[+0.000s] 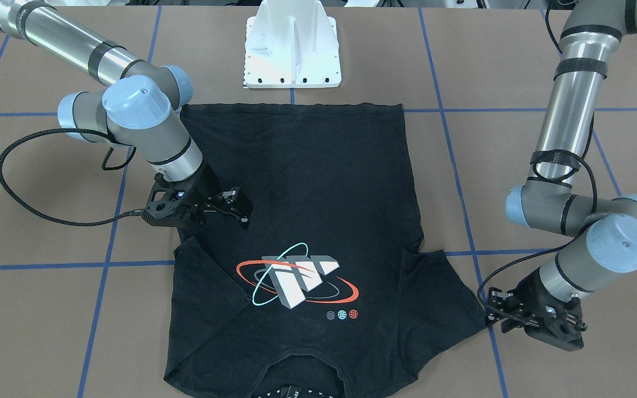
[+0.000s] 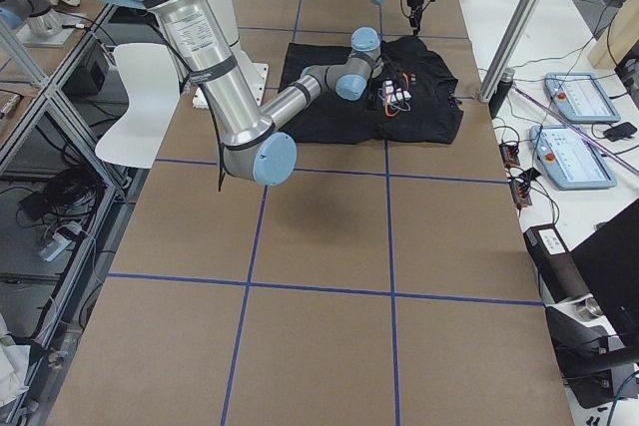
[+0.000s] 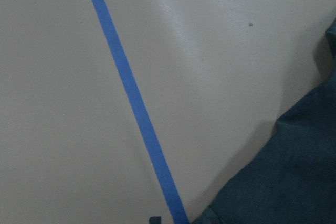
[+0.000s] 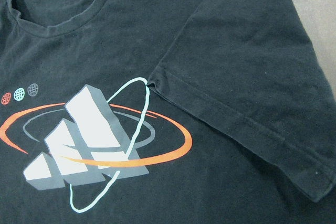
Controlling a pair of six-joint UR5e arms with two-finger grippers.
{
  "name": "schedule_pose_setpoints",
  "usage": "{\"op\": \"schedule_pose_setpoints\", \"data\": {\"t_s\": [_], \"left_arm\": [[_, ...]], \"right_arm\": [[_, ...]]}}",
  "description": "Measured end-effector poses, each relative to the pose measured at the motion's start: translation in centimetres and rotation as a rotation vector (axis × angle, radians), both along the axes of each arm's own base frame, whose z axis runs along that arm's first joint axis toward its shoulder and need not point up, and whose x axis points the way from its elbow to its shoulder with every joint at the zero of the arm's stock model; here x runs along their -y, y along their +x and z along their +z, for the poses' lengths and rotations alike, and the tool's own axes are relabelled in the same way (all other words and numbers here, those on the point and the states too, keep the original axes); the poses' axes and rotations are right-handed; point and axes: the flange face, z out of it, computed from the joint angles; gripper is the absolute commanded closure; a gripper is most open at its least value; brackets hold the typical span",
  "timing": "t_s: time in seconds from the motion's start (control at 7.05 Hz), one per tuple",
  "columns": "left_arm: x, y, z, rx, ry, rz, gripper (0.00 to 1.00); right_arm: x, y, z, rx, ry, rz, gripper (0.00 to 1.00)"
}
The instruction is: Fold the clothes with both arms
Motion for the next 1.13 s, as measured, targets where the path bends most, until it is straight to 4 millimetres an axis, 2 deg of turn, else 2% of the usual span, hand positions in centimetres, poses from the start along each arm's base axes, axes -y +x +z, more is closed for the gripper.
{"op": "schedule_pose_setpoints", "data": {"t_s": [0.43, 0.57, 0.71, 0.99, 1.13], "left_arm": [[-0.20, 0.71, 0.49, 0.014, 0.006, -0.009, 0.59], [-0.17, 0.76, 0.50, 0.014, 0.008, -0.010, 0.63], [-0.14, 0.86, 0.42, 0.014, 0.009, -0.009, 0.71], [-0.08, 1.08, 0.07, 0.012, 0.013, -0.008, 1.00], [-0.06, 1.14, -0.04, 0.011, 0.014, -0.007, 1.00]], "right_arm": [[-0.20, -0.22, 0.22, -0.005, 0.002, 0.002, 0.00], [-0.24, -0.27, 0.23, -0.005, 0.002, 0.001, 0.00], [-0.27, -0.30, 0.23, -0.006, 0.003, 0.001, 0.00], [-0.34, -0.39, 0.24, -0.006, 0.003, -0.001, 0.00], [-0.35, -0.42, 0.27, -0.006, 0.002, -0.002, 0.00]]}}
